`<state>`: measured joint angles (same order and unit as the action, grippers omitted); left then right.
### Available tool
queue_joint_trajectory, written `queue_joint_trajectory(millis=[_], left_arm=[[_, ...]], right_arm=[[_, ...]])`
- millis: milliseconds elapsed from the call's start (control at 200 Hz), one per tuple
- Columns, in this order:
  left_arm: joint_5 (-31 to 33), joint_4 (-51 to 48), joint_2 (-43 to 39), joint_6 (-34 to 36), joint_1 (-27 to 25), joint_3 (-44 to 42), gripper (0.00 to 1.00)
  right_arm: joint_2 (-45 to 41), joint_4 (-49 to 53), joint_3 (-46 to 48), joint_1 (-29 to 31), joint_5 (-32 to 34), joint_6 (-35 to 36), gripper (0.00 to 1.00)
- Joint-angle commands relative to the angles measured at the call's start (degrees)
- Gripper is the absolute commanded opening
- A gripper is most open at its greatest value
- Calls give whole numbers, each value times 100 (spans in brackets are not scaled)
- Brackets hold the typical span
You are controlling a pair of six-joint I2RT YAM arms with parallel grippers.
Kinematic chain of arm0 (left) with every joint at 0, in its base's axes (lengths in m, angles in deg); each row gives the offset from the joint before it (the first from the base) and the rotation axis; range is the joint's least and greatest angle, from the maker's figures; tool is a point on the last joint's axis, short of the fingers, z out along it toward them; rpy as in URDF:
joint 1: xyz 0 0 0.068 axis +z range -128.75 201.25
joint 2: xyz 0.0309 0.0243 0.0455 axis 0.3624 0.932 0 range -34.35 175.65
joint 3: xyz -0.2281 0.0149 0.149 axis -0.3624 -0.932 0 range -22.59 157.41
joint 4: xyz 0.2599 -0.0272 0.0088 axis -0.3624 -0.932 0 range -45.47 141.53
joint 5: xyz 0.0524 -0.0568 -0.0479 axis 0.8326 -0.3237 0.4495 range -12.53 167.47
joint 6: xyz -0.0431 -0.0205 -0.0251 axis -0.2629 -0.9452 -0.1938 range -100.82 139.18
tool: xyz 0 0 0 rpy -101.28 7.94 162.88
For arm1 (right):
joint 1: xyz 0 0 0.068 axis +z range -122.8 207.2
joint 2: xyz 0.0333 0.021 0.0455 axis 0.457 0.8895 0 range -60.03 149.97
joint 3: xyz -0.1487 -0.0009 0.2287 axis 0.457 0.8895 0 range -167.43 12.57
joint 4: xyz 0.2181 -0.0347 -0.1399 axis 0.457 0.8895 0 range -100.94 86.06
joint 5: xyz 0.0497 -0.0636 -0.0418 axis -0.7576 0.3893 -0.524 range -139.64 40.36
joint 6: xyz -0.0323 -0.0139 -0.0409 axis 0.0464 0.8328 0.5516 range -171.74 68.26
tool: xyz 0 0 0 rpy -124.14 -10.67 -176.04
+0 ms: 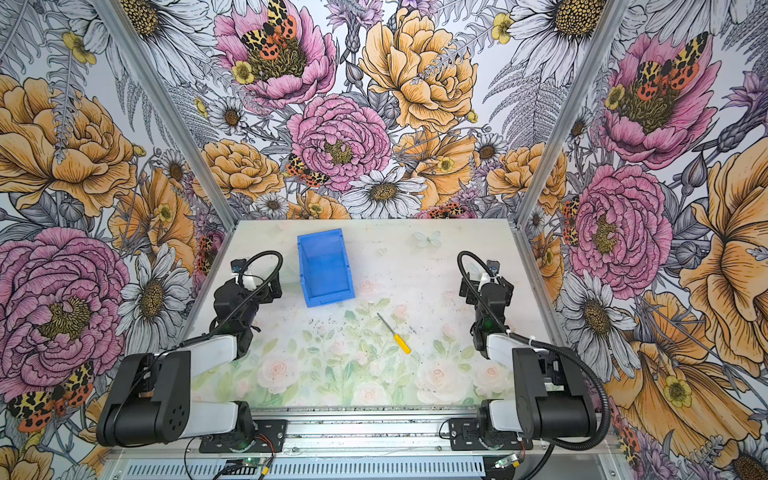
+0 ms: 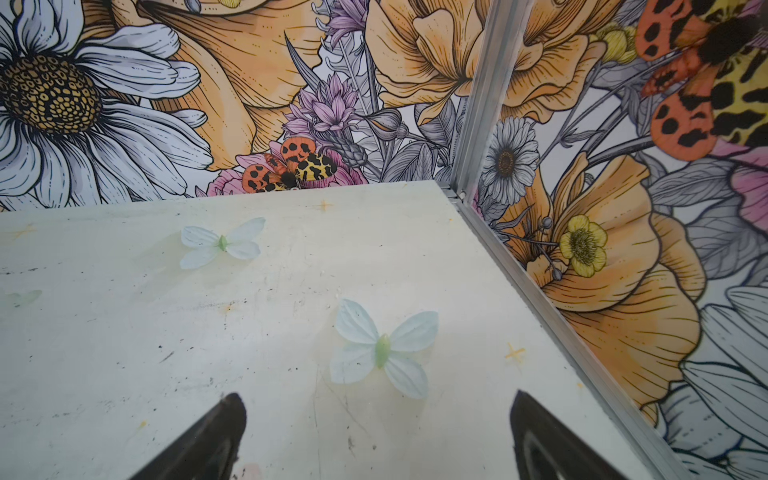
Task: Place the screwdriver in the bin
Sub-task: 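Reach the right gripper toward the yellow-handled screwdriver while the left arm lifts slightly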
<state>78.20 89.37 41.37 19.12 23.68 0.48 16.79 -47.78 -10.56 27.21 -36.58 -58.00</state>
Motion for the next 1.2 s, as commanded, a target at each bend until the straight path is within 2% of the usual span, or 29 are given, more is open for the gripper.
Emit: queue_joint_trajectory(millis=[0, 160, 285, 405, 565, 656, 926, 1191], left_arm=[[28, -998, -449, -21, 51, 193, 99], [540, -2679, -979, -473, 37, 768, 99], [534, -3120, -1288, -1010, 17, 915, 99], [288, -3655, -1443, -1381, -67, 1129, 99], [-106, -4247, -1499, -1803, -142, 1368, 99], [-425, -4602, -1459, -1912, -162, 1544, 99], [-1184, -5131, -1054, -2312, -190, 1833, 99], [-1840, -5593, -1128, -2313, -261, 1832, 99]], right_arm=[[-364, 1390, -558, 97, 423, -331, 100], [-483, 3193, -1316, 255, 610, -869, 99], [-507, 4185, -1747, 458, 720, -1282, 100], [-600, 4957, -2052, 683, 759, -1691, 99], [-664, 5742, -2295, 1016, -114, -1979, 99], [-390, 6714, -2635, 1223, -118, -2410, 100], [-744, 7249, -2442, 2274, -250, -2832, 100], [-769, 7375, -2376, 2881, -859, -2453, 99]])
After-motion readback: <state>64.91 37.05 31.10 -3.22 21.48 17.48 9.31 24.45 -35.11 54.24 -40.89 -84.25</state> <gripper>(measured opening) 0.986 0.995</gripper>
